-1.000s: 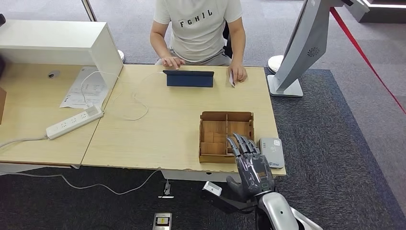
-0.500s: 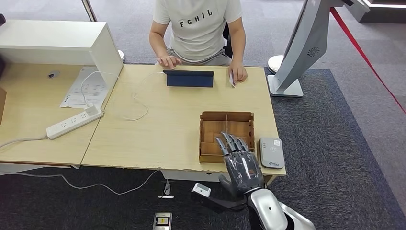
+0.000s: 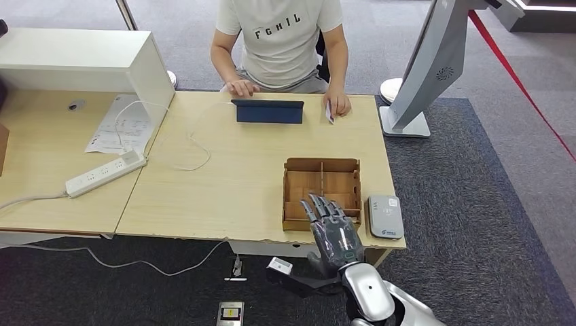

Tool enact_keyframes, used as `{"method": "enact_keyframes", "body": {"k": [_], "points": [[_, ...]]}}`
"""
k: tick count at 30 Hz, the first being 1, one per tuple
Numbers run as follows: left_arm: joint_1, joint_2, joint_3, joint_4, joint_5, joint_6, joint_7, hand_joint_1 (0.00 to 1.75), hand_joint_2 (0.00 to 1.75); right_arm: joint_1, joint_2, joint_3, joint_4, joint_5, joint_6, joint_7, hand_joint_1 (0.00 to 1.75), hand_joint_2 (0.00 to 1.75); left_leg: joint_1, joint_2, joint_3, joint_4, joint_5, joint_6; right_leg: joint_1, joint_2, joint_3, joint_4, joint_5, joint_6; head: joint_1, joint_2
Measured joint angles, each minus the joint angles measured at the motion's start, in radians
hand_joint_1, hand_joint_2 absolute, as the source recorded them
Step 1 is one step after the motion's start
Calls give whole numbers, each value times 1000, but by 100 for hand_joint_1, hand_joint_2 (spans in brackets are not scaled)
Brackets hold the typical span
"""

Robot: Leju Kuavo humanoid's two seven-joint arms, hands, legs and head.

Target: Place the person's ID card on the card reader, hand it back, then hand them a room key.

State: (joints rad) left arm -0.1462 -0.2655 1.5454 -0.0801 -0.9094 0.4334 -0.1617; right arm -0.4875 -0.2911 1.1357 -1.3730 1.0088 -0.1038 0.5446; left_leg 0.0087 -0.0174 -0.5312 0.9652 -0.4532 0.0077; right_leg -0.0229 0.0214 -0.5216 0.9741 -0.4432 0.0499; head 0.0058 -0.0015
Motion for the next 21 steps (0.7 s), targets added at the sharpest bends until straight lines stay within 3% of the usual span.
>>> {"method": "enact_keyframes", "body": {"k": [8, 21], "points": [[0, 0, 0, 0, 10, 6, -4, 0, 0, -14, 0, 3, 33, 73, 21, 48, 0, 175, 0, 0, 0, 0, 0, 0, 0, 0, 0, 0, 0, 0, 0, 0], [0, 4, 0, 0, 28, 6, -14, 0, 0, -35, -9, -3, 70, 94, 41, 59, 0, 175, 0, 0, 0, 0, 0, 0, 0, 0, 0, 0, 0, 0, 0, 0]]}}
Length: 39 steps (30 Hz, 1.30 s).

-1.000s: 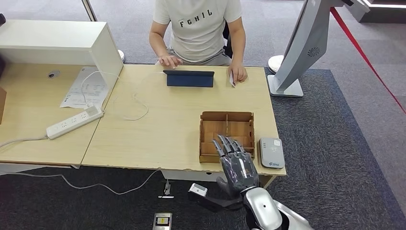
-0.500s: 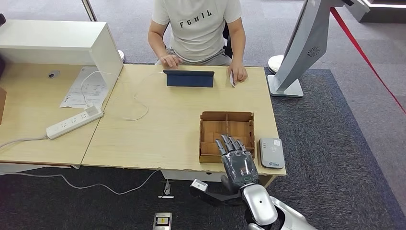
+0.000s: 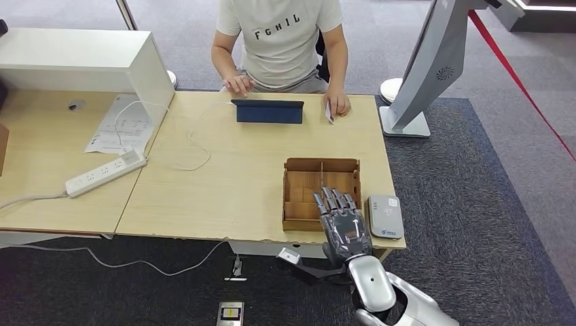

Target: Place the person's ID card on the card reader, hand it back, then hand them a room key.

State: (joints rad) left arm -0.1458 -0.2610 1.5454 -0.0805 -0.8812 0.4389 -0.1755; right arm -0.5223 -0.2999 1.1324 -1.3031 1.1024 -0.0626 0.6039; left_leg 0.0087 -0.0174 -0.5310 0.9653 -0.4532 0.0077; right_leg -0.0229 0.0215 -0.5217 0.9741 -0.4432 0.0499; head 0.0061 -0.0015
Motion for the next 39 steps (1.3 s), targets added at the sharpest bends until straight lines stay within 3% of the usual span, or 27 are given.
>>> {"method": "enact_keyframes", "body": {"k": [39], "points": [[3, 16, 0, 0, -21, -31, -13, 0, 0, 1, -44, -17, 43, -63, 20, 32, 0, 175, 0, 0, 0, 0, 0, 0, 0, 0, 0, 0, 0, 0, 0, 0]]}}
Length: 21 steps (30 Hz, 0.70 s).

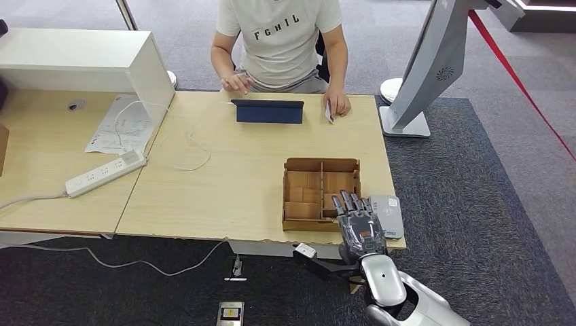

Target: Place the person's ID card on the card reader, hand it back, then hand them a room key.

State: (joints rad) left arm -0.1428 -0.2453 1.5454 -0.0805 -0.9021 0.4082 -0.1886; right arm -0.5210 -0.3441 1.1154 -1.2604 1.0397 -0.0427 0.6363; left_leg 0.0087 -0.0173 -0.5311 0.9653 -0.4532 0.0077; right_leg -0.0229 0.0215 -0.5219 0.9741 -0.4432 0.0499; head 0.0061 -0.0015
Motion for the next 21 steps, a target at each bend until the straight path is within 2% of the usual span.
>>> {"method": "enact_keyframes", "body": {"k": [21], "points": [[0, 0, 0, 0, -8, 14, 9, 0, 0, -15, 21, 4, 84, -44, -39, -31, 0, 175, 0, 0, 0, 0, 0, 0, 0, 0, 0, 0, 0, 0, 0, 0]]}}
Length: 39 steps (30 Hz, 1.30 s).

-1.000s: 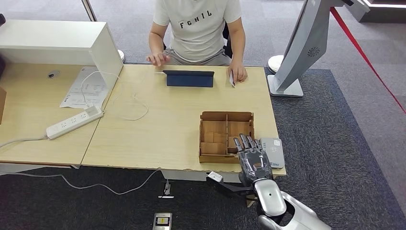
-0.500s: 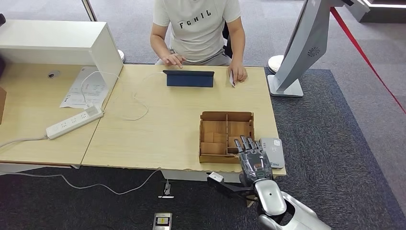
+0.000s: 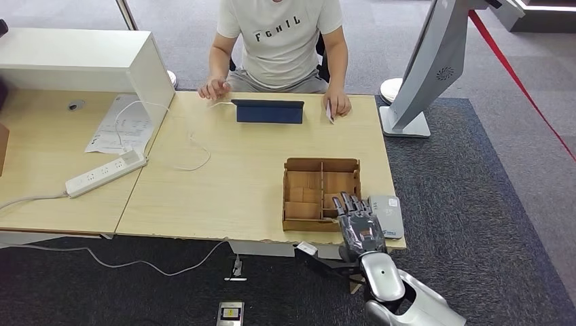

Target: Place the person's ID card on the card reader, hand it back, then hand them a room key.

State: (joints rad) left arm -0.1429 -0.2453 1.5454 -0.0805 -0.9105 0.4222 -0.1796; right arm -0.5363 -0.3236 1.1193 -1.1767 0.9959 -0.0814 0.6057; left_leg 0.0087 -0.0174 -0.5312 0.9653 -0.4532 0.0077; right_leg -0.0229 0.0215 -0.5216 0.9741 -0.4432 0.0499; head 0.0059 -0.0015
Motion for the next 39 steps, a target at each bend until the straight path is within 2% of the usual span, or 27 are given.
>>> {"method": "enact_keyframes", "body": {"k": [12, 34, 36, 38, 39], "points": [[1, 0, 0, 0, 2, 7, 5, 0, 0, -44, -10, -1, 36, 6, 0, 32, 0, 175, 0, 0, 0, 0, 0, 0, 0, 0, 0, 0, 0, 0, 0, 0], [0, 1, 0, 0, 25, 36, 10, 0, 0, -47, -11, 23, 23, -23, 11, 30, 0, 175, 0, 0, 0, 0, 0, 0, 0, 0, 0, 0, 0, 0, 0, 0], [0, 1, 0, 0, 26, 36, 10, 0, 0, -47, -10, 24, 22, -24, 12, 30, 65, 175, 0, 0, 0, 0, 0, 0, 0, 0, 0, 0, 0, 0, 0, 0], [0, 1, 0, 0, 29, 36, 10, 0, 0, -47, -10, 24, 21, -24, 14, 30, 152, 175, 0, 0, 0, 0, 0, 0, 0, 0, 0, 0, 0, 0, 0, 0], [0, 1, 0, 0, 31, 36, 10, 0, 0, -47, -10, 25, 20, -24, 16, 30, 163, 175, 0, 0, 0, 0, 0, 0, 0, 0, 0, 0, 0, 0, 0, 0]]}}
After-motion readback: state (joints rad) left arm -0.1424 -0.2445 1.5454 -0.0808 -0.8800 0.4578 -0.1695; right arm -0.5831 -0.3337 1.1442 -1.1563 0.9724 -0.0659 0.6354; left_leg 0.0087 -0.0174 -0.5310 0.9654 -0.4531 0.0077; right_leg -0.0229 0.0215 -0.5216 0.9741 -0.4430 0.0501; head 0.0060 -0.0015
